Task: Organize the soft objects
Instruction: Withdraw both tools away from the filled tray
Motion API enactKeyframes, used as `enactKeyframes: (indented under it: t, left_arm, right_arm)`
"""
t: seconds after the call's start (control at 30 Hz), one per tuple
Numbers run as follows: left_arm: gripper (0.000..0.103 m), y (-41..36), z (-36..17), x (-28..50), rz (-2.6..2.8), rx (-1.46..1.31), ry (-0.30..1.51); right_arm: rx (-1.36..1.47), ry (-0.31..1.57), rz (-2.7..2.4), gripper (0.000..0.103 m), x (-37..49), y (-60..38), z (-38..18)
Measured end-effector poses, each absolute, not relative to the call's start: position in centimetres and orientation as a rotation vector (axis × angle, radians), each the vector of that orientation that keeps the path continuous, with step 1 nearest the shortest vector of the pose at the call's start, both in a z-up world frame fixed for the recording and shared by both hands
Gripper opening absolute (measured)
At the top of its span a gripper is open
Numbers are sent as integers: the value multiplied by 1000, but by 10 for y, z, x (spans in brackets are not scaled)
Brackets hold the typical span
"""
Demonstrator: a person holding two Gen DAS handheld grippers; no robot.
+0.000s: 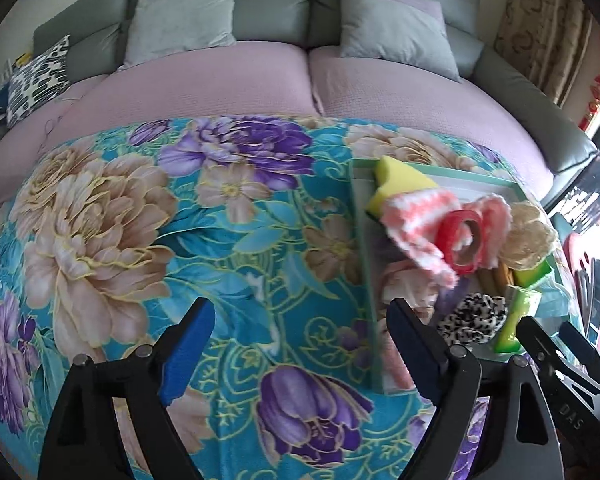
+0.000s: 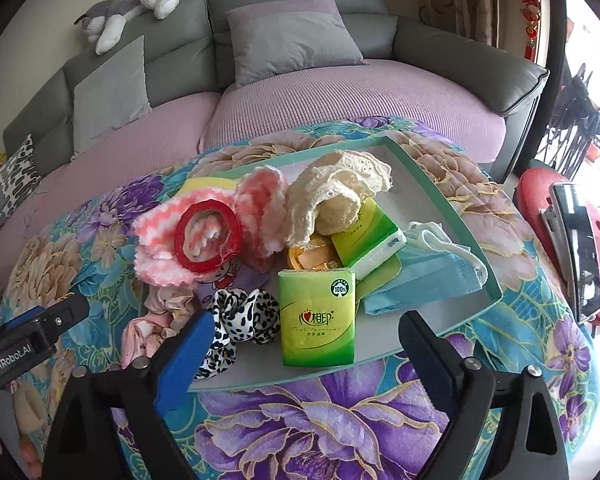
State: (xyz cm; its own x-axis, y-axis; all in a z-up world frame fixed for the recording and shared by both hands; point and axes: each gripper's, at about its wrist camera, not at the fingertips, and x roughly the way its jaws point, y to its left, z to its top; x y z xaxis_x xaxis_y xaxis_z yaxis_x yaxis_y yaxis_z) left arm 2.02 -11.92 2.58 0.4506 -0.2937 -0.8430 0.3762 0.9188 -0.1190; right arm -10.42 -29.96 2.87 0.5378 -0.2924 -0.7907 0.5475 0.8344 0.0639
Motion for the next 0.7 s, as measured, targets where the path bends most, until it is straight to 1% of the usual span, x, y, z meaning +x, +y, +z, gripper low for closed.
enactKeyframes:
  t: [0.03,0.07,0.1,0.13,0.17,0.7]
  left_arm:
    - [88,-115,25,22,-402,85,1024]
    - [90,-111,24,23,-390,83,1024]
    - [93,-108,24,23,-380,83,1023]
    - [100,-105,23,23,-366,84,1020]
    - [101,-101,22,23,-349,88,1016]
    - [101,-66,17,11,-252,77,1026]
  right_arm:
    - [319,877,-517,103,-104,-298,28]
    - [317,883,-520,103,-103,-297,28]
    - [314,889,-519,103,-103,-295,28]
    - [307,894,-519,103,-102,-292,28]
    - [299,900,-521,103,-101,-290,27]
    - [217,962,-493,103,-100,-247,21]
